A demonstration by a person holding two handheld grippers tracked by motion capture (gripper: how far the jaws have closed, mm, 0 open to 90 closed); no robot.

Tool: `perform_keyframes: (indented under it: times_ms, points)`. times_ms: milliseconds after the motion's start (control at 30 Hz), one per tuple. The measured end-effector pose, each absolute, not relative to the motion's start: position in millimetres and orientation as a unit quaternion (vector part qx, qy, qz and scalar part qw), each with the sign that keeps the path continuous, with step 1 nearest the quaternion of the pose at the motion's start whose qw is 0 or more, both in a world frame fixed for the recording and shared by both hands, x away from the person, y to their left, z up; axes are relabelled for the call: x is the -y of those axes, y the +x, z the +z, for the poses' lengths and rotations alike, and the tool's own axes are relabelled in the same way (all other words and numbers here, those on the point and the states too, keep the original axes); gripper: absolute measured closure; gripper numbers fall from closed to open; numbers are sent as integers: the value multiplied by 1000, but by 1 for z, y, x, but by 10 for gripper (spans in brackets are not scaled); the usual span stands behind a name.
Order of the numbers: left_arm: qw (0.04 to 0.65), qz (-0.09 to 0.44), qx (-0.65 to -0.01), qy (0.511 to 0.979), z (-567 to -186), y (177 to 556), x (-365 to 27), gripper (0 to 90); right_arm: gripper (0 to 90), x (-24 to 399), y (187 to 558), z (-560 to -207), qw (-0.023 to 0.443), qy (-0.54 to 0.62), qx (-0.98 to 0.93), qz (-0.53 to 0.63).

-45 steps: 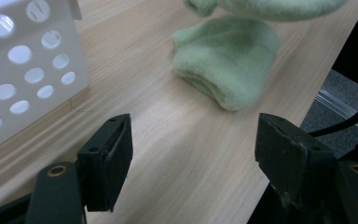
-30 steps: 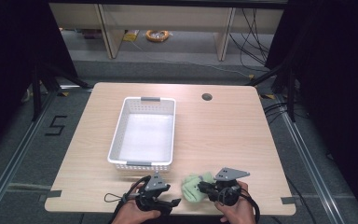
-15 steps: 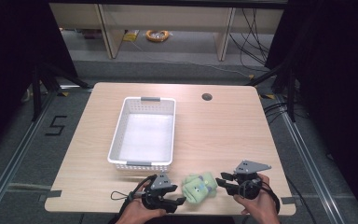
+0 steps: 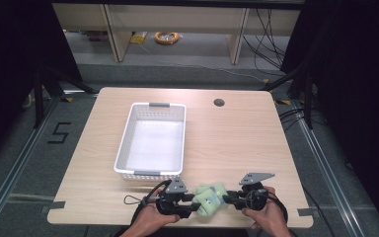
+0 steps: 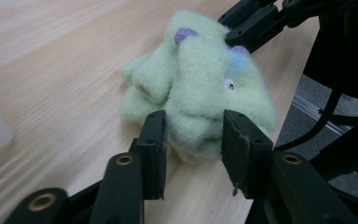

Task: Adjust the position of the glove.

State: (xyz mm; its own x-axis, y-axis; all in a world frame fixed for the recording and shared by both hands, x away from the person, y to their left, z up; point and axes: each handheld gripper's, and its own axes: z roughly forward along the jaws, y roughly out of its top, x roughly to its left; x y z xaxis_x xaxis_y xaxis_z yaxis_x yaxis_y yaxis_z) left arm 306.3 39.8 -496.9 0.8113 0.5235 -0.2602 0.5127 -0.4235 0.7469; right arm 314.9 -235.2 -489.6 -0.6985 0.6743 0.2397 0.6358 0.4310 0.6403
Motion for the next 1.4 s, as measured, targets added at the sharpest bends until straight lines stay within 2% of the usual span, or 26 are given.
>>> perform_keyframes:
  times_ms: [33, 167, 267, 433, 567, 767, 800, 833, 1033, 1067, 1167, 1233, 1267, 1300, 1333, 1367, 1400]
  points:
    - [440, 6, -307, 844, -497, 306, -40, 652, 832, 235, 315, -490, 26, 381, -846, 371]
    - [442, 11, -314, 840, -497, 306, -40, 776, 859, 238, 315, -485, 32, 365, -857, 361]
    - [451, 15, -310, 837, -491, 305, -41, 809, 864, 237, 313, -485, 37, 365, -852, 373]
    - [472, 19, -314, 824, -476, 309, -44, 815, 865, 241, 306, -472, 30, 368, -849, 378]
    - [463, 21, -309, 830, -471, 321, -45, 814, 866, 240, 295, -470, 20, 377, -839, 393]
    - [453, 5, -320, 832, -479, 331, -41, 812, 867, 236, 285, -476, -1, 388, -836, 389]
    - [451, 6, -321, 833, -481, 332, -41, 812, 867, 238, 287, -478, 14, 378, -840, 390]
    - [448, 4, -326, 833, -483, 333, -39, 812, 867, 237, 286, -478, -2, 387, -837, 387]
    - [442, -11, -338, 831, -489, 335, -39, 774, 864, 242, 292, -488, 5, 389, -839, 381]
    - [441, -15, -342, 830, -492, 335, -40, 764, 858, 241, 292, -491, -14, 397, -836, 377]
    - [442, -16, -345, 828, -492, 334, -41, 695, 841, 241, 292, -493, -8, 391, -838, 380]
    - [439, -12, -346, 829, -492, 334, -44, 659, 775, 242, 292, -490, 7, 391, -840, 377]
    - [440, -13, -353, 826, -491, 332, -46, 659, 775, 242, 292, -490, 7, 391, -840, 377]
    - [441, -12, -358, 822, -490, 331, -47, 630, 735, 242, 292, -489, 10, 391, -839, 378]
    - [447, -24, -371, 814, -490, 329, -52, 594, 655, 244, 292, -485, 12, 398, -830, 389]
    - [447, -24, -371, 814, -490, 329, -52, 580, 655, 244, 292, -485, 12, 398, -830, 389]
    - [452, -38, -390, 802, -490, 328, -55, 574, 579, 247, 293, -482, 22, 406, -822, 398]
